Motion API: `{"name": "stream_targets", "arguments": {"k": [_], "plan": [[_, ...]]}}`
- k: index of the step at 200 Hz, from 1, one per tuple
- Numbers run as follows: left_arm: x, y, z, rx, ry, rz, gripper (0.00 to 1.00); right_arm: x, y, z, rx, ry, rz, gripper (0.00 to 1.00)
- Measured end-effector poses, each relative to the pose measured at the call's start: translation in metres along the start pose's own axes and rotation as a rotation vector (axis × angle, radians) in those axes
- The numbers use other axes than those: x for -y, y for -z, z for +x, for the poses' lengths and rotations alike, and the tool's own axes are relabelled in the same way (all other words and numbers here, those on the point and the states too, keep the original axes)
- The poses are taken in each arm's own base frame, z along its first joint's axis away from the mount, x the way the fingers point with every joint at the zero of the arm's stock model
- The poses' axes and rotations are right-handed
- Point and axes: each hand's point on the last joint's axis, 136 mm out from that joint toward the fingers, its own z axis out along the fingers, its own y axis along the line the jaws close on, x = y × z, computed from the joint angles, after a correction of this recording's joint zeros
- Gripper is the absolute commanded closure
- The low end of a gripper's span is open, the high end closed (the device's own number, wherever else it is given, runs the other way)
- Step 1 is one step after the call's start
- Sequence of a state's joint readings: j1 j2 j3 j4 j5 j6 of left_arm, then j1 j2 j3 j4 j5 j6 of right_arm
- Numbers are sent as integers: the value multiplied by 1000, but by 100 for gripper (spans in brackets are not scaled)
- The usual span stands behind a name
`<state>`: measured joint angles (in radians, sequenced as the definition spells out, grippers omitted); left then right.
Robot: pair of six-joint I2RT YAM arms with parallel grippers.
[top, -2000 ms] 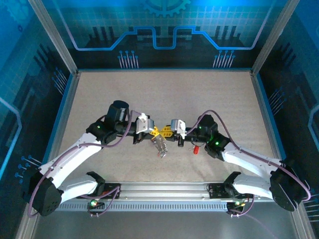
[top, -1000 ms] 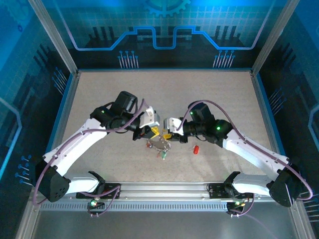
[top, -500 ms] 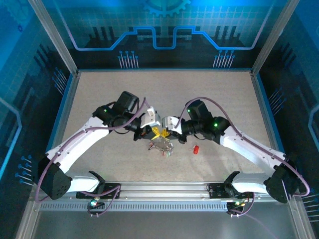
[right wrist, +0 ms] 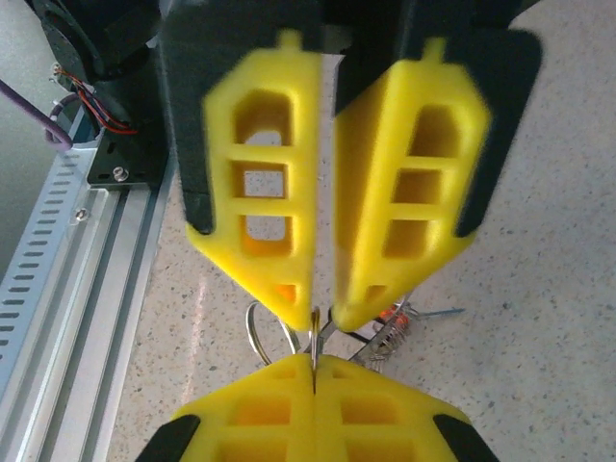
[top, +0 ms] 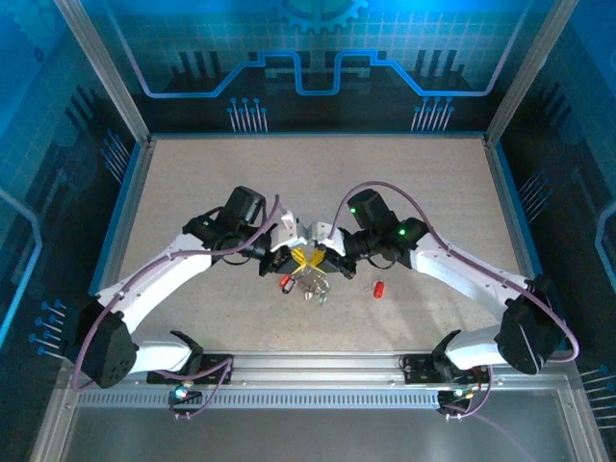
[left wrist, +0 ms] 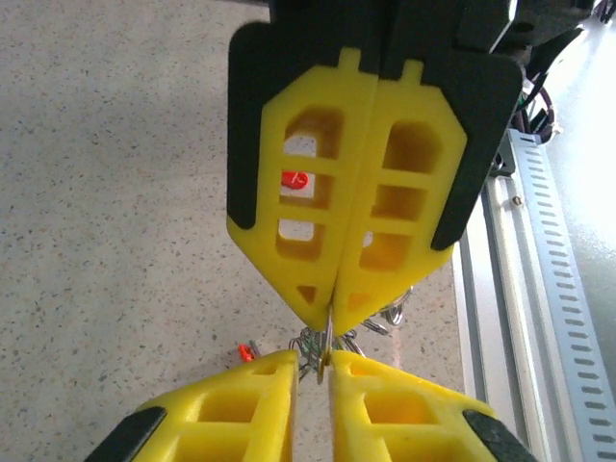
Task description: Put the keys on the keyring
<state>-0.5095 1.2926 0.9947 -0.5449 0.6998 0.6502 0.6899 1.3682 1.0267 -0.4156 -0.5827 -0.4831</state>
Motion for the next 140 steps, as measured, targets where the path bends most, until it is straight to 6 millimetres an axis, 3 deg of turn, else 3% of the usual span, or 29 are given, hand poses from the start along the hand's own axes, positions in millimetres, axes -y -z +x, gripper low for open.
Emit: {"name": "stream_targets", "arguments": {"k": [32, 57, 73, 107, 140], "plan": [[-4, 2, -3, 25, -10, -32, 74, 6, -7, -1, 22, -46, 11, 100], [-1, 2, 8, 24, 0, -43, 73, 10, -10, -1, 36, -66, 18, 100], [0, 1, 16, 28, 20, -60, 63, 10, -12, 0, 32, -71, 17, 100], [1, 1, 38, 20, 71, -118, 62, 11, -14, 2, 29, -70, 20, 100], [4, 6, 41, 42, 74, -153, 63, 11, -15, 2, 26, -68, 17, 100]]}}
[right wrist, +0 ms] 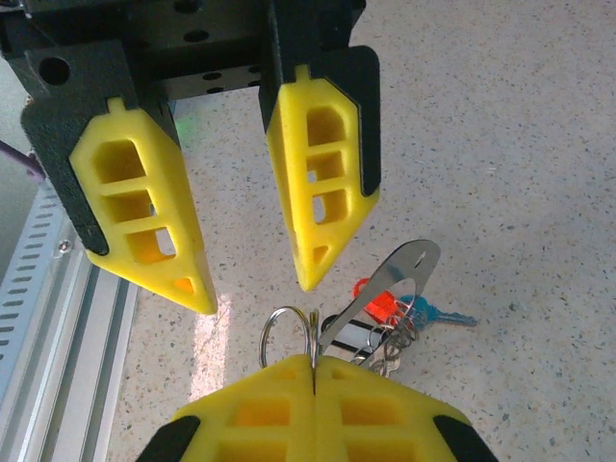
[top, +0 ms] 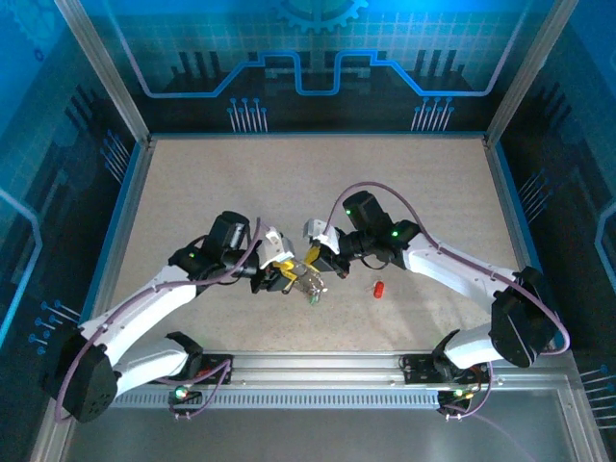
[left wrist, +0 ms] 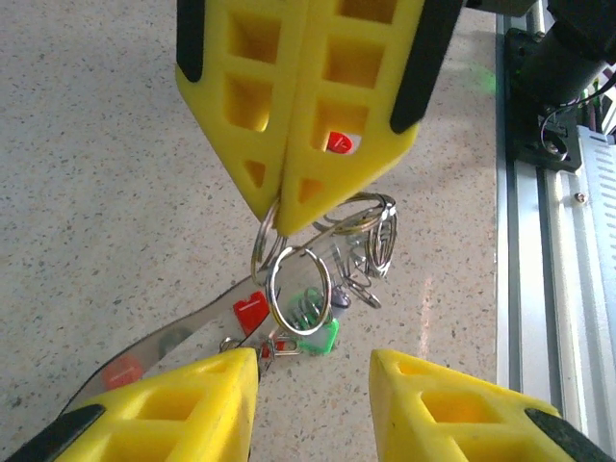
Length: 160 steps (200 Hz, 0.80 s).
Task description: Put the keys on the keyring
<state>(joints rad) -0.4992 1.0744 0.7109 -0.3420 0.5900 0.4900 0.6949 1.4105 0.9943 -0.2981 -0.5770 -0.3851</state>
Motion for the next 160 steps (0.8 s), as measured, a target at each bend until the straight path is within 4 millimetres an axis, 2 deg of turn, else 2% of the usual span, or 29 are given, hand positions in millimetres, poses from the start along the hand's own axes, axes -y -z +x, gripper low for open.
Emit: {"name": "stream_targets", "arguments": {"k": [95, 110, 134, 160], "plan": [[-8, -7, -13, 85, 64, -5, 66, -6, -7, 3, -12, 18, -28, 100], [-8, -8, -14, 86, 70, -4, 63, -7, -7, 4, -15, 18, -30, 100], [-9, -8, -12, 82, 93, -9, 52, -7, -7, 6, -26, 24, -31, 100], [-8, -8, -5, 71, 109, -19, 51, -8, -8, 8, -45, 27, -39, 100]]}}
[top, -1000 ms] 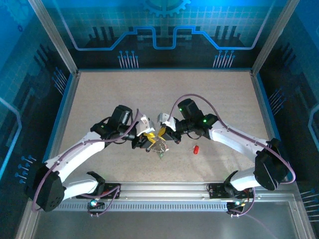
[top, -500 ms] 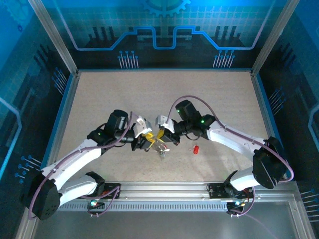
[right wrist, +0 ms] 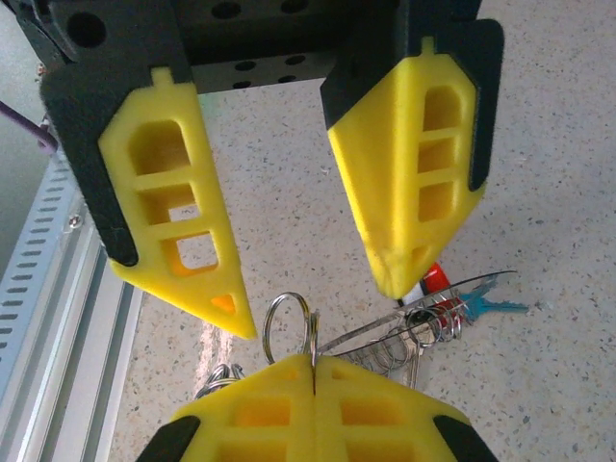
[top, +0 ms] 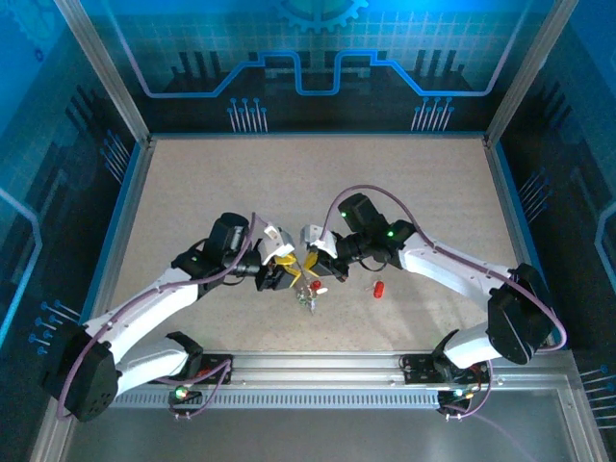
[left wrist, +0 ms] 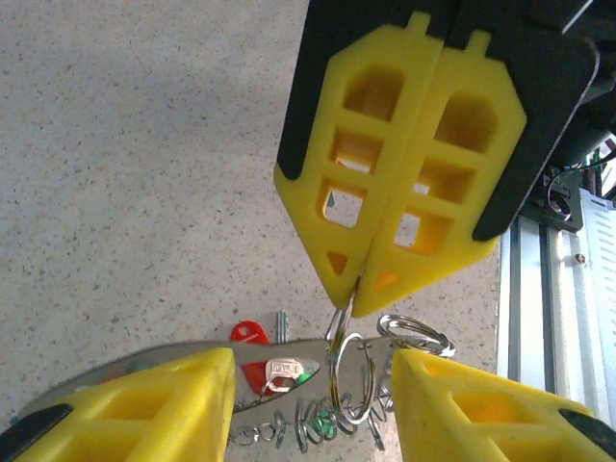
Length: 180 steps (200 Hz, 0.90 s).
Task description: Put the keys on the keyring
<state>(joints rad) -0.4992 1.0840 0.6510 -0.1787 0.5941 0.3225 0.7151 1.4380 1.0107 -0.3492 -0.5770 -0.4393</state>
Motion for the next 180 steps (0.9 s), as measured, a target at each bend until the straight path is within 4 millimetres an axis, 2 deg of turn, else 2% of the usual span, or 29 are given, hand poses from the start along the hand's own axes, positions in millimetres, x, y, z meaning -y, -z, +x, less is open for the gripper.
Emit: {"name": "stream_targets", "arguments": {"k": [57, 84, 117, 154, 180], "plan": [[-7, 16, 1, 39, 55, -38, 51, -5, -5, 2, -38, -2, -32, 100], [1, 20, 2, 51, 52, -16, 51, -5, -6, 0, -50, 0, -46, 100], [1, 16, 10, 33, 73, 0, 51, -4, -9, 0, -63, -12, -63, 100], [-9, 0, 26, -28, 161, 16, 50, -6, -12, -2, -75, -21, -96, 100], [-10, -5, 28, -37, 175, 30, 47, -7, -14, 1, -85, -32, -116, 100]]}}
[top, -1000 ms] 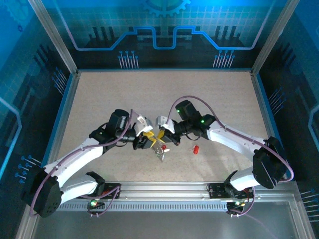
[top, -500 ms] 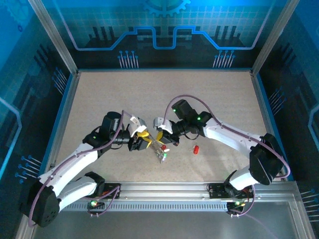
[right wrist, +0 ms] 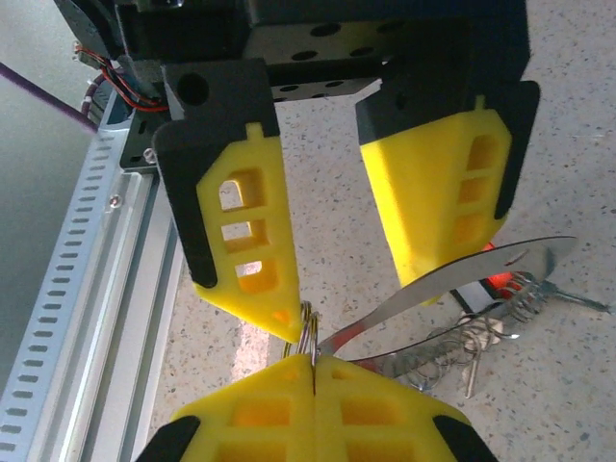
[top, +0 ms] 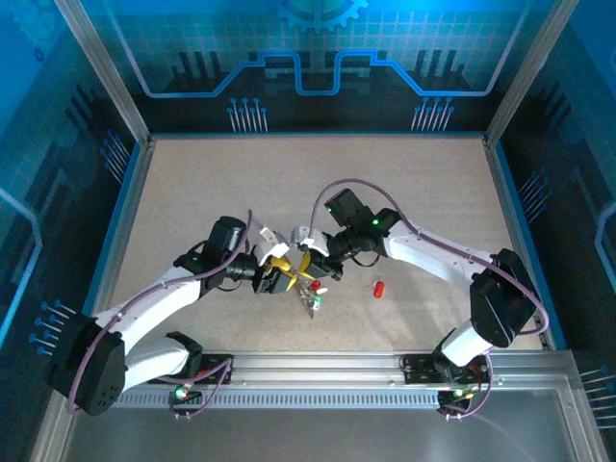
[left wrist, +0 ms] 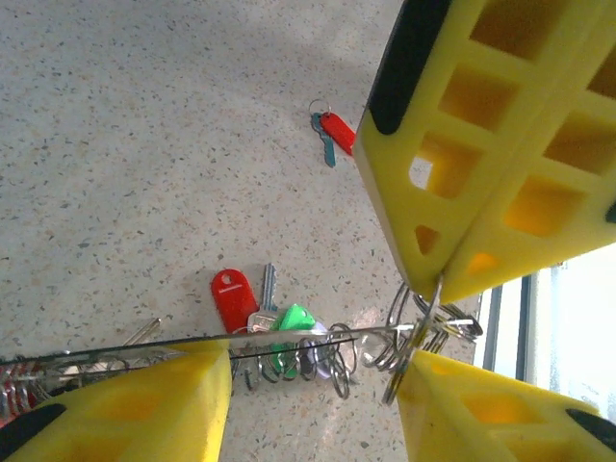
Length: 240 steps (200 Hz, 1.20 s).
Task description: Put the keys on the keyring
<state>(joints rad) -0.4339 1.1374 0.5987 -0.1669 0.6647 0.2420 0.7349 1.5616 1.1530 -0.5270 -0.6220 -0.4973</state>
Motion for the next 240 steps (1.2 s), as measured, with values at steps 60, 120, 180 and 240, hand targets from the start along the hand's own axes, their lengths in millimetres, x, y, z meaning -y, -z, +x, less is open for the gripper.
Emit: {"name": "stream_targets", "arguments": {"k": [60, 120, 180, 240], "plan": [[12, 3, -12, 49, -65, 60, 45, -1, -5, -2, 26, -6, -38, 100], [24, 10, -20, 118, -102, 118, 45, 2, -10, -5, 90, -31, -49, 100], [37, 28, -23, 155, -108, 141, 47, 6, -18, -1, 137, -67, -39, 100], [27, 40, -15, 144, -97, 82, 49, 12, -23, -3, 196, -39, -14, 100]]}}
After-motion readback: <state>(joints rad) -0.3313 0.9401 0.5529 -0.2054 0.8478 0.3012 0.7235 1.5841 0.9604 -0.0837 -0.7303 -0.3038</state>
